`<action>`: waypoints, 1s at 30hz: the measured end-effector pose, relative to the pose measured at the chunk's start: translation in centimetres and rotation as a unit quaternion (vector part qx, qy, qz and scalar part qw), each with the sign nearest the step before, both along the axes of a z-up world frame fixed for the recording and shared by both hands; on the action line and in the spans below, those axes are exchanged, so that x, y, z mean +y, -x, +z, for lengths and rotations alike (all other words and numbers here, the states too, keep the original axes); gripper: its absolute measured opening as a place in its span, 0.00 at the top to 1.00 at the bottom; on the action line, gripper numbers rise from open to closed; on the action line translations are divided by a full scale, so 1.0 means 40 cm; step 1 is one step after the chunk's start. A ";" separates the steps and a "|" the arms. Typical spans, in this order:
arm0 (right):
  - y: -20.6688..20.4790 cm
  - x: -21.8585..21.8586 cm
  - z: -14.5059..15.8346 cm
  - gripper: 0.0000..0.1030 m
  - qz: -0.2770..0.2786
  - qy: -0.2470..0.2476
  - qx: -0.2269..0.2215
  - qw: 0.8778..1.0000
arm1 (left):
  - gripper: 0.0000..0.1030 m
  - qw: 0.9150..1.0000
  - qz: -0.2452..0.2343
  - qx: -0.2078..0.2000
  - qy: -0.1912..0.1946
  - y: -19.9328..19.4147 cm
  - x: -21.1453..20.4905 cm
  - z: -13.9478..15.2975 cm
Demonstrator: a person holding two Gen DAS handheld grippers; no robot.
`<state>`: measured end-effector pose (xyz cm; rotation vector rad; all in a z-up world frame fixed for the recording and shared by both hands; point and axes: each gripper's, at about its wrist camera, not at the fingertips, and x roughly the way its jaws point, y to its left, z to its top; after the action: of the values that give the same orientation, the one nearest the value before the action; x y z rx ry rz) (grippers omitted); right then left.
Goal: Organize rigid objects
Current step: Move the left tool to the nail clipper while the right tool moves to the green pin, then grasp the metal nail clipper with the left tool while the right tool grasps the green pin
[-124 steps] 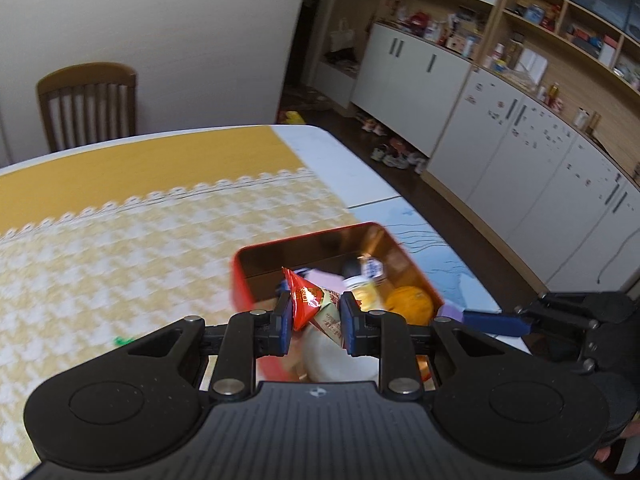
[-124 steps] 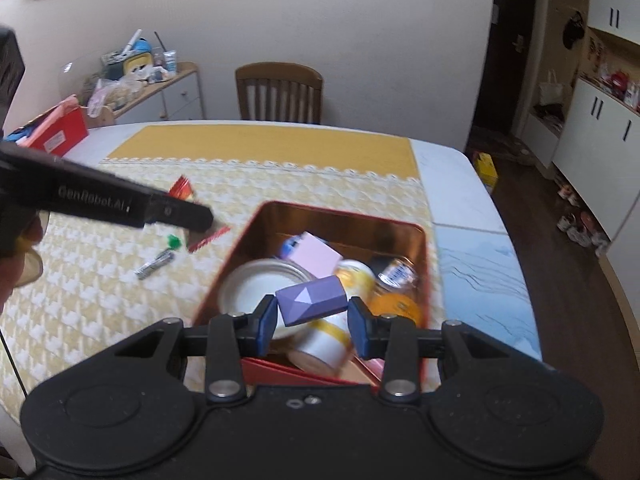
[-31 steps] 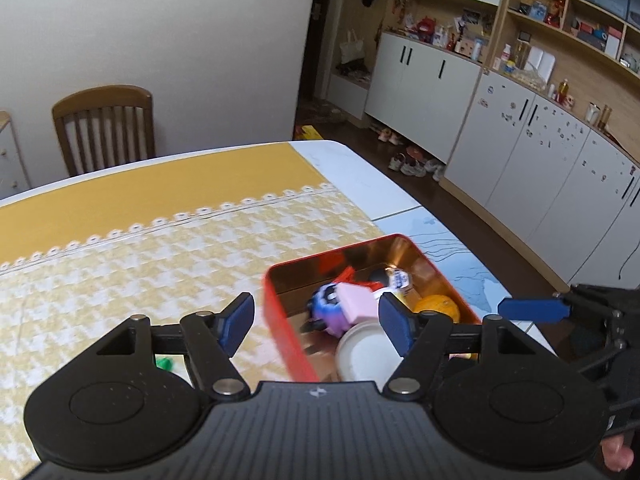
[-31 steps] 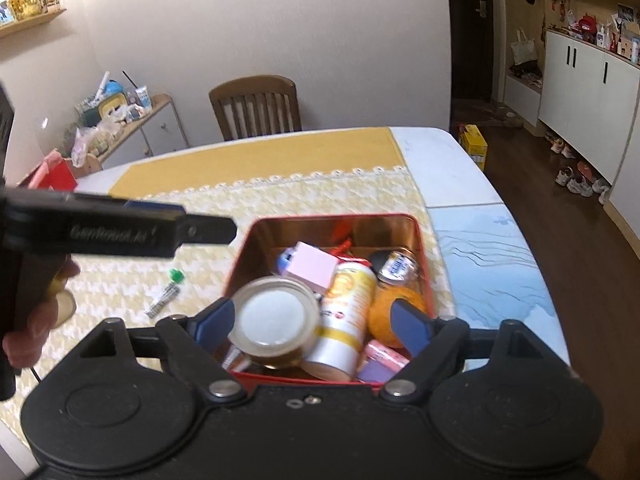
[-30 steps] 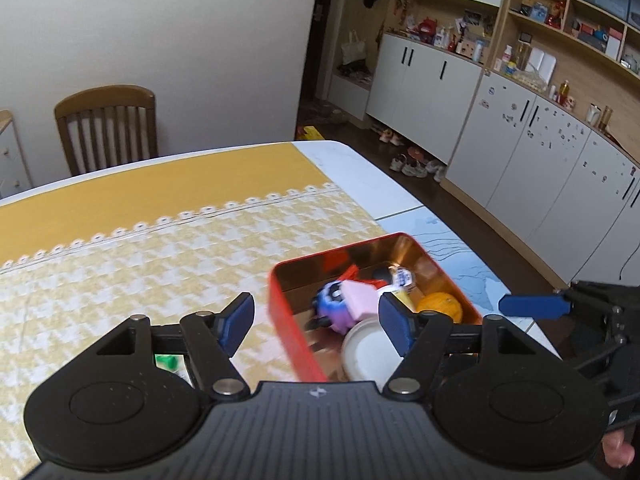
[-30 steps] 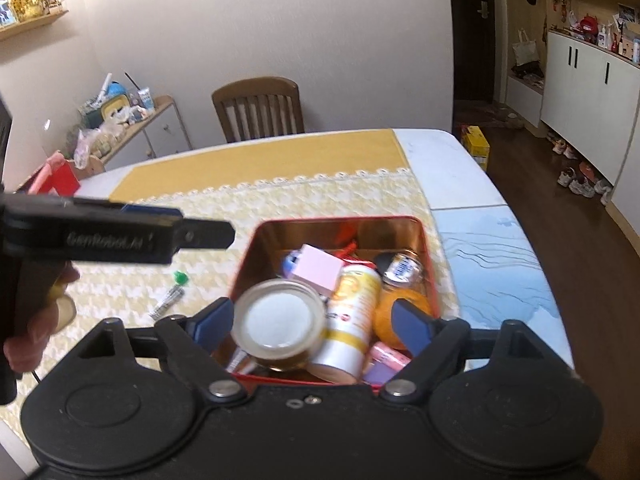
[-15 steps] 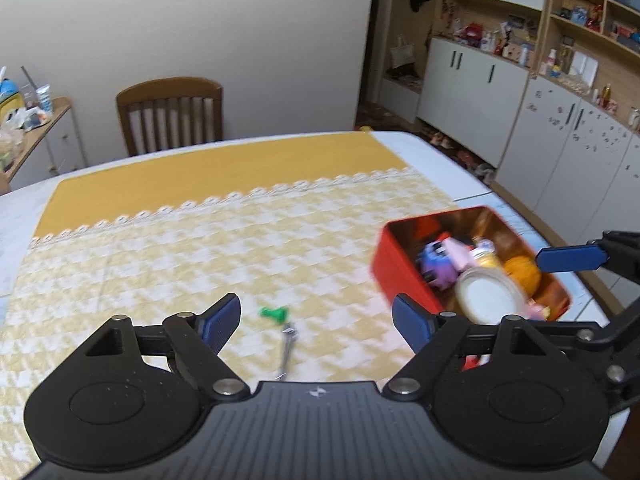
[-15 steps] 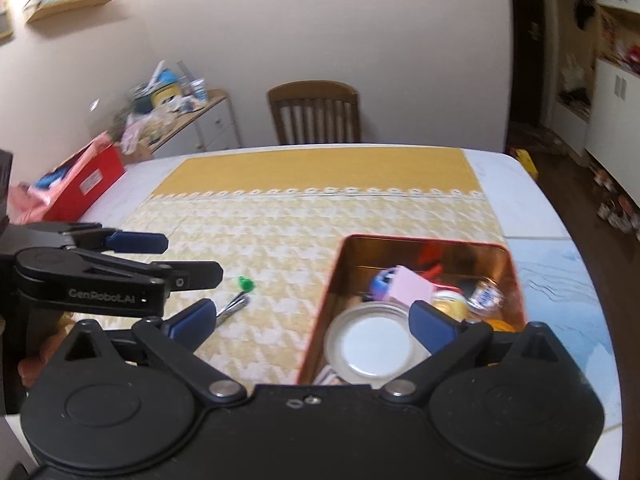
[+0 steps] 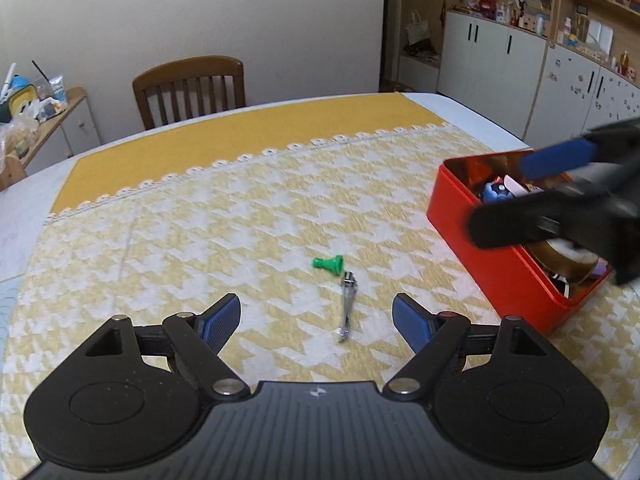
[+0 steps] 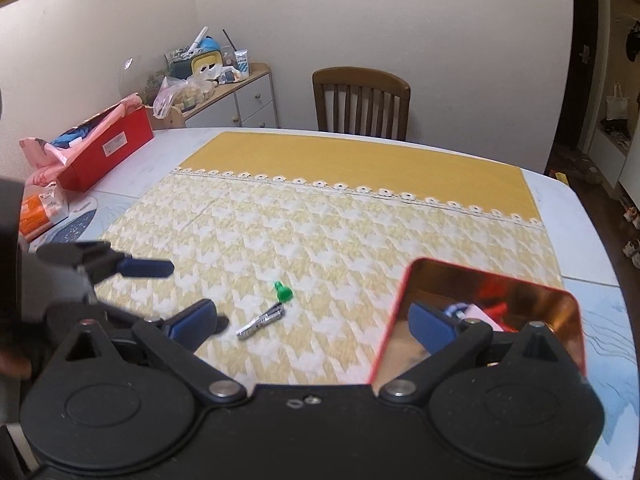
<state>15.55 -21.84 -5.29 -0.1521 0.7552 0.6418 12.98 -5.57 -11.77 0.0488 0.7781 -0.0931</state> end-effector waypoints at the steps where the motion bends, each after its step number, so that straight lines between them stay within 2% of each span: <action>1: -0.014 0.010 -0.007 0.03 -0.002 -0.001 0.007 1.000 | 0.19 1.000 -0.001 0.001 0.001 -0.003 -0.004 -0.006; 5: -0.066 0.052 -0.035 0.10 -0.004 -0.004 0.038 0.999 | 0.19 1.000 -0.002 0.004 0.003 -0.019 -0.016 -0.028; 13: -0.132 0.149 -0.094 0.26 0.022 0.028 0.076 0.996 | 0.20 1.000 0.004 0.020 0.009 -0.057 -0.022 -0.069; 15: -0.149 0.160 -0.112 0.31 0.021 0.036 0.088 0.995 | 0.25 1.000 0.006 0.020 0.009 -0.062 -0.023 -0.078; 16: -0.156 0.164 -0.122 0.33 0.021 0.041 0.093 0.995 | 0.31 1.000 0.004 0.021 0.009 -0.066 -0.026 -0.084; 18: -0.170 0.170 -0.141 0.43 0.020 0.049 0.104 0.993 | 0.35 1.000 0.003 0.025 0.004 -0.070 -0.031 -0.092; 30: -0.196 0.203 -0.188 0.69 0.034 0.061 0.127 0.989 | 0.69 1.000 -0.007 0.024 0.002 -0.092 -0.053 -0.109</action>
<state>23.38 -13.70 -12.79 -0.2111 1.0398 0.6872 16.66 -7.69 -16.13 0.0488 0.8256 -0.1097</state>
